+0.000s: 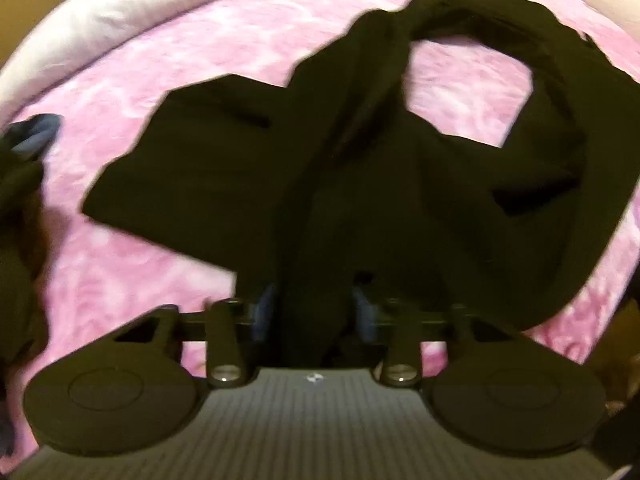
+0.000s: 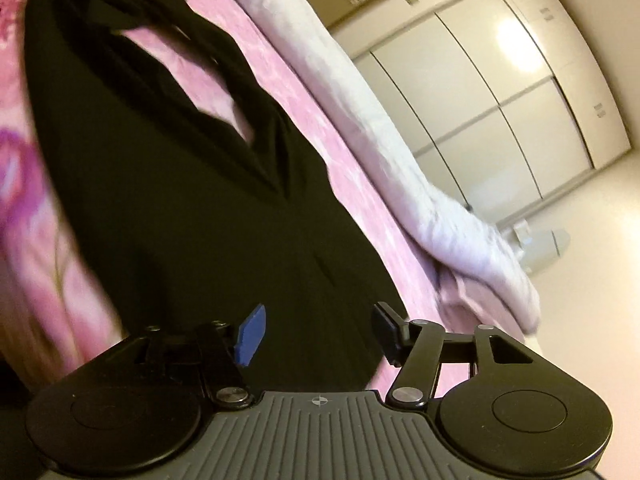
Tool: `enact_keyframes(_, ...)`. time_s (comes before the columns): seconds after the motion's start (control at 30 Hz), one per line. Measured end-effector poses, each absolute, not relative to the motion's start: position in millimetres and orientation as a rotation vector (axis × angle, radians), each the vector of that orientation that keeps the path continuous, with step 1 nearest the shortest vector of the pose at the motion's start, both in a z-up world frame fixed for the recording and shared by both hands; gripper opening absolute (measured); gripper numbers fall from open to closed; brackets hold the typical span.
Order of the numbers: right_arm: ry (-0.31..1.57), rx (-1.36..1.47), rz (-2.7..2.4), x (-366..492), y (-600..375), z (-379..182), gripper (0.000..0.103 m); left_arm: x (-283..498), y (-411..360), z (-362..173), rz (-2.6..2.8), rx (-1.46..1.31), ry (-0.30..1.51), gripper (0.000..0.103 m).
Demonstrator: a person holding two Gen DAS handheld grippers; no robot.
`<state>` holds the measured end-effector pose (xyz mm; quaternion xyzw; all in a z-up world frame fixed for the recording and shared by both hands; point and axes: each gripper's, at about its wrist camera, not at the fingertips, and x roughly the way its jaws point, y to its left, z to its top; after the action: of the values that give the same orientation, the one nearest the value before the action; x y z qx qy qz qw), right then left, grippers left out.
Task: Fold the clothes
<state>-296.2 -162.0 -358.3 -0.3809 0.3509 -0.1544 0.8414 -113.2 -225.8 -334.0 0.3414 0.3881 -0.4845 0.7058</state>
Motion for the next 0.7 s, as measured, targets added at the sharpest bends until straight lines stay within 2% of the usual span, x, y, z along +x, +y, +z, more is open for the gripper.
enact_keyframes(0.03, 0.735, -0.804, -0.306, -286, -159, -358, 0.06, -116, -227, -334, -1.107, 0.779, 0.86, 0.002)
enact_keyframes(0.07, 0.729, -0.802, -0.287, -276, -157, -358, 0.06, -121, -229, -332, -1.128, 0.807, 0.848, 0.0)
enact_keyframes(0.17, 0.698, -0.788, -0.212, -239, -159, -356, 0.061, -130, -230, -312, -1.145, 0.886, 0.74, 0.0)
enact_keyframes(0.3, 0.646, -0.778, -0.124, -182, -168, -347, 0.061, -112, -232, -260, -1.079, 0.891, 0.571, 0.0)
enact_keyframes(0.57, 0.551, -0.786, -0.044, -76, -182, -327, 0.061, -2, -270, -158, -0.835, 0.841, 0.301, 0.0)
enact_keyframes(0.7, 0.554, -0.797, -0.056, -42, -196, -327, 0.062, 76, -302, -159, -0.527, 0.814, 0.236, 0.006)
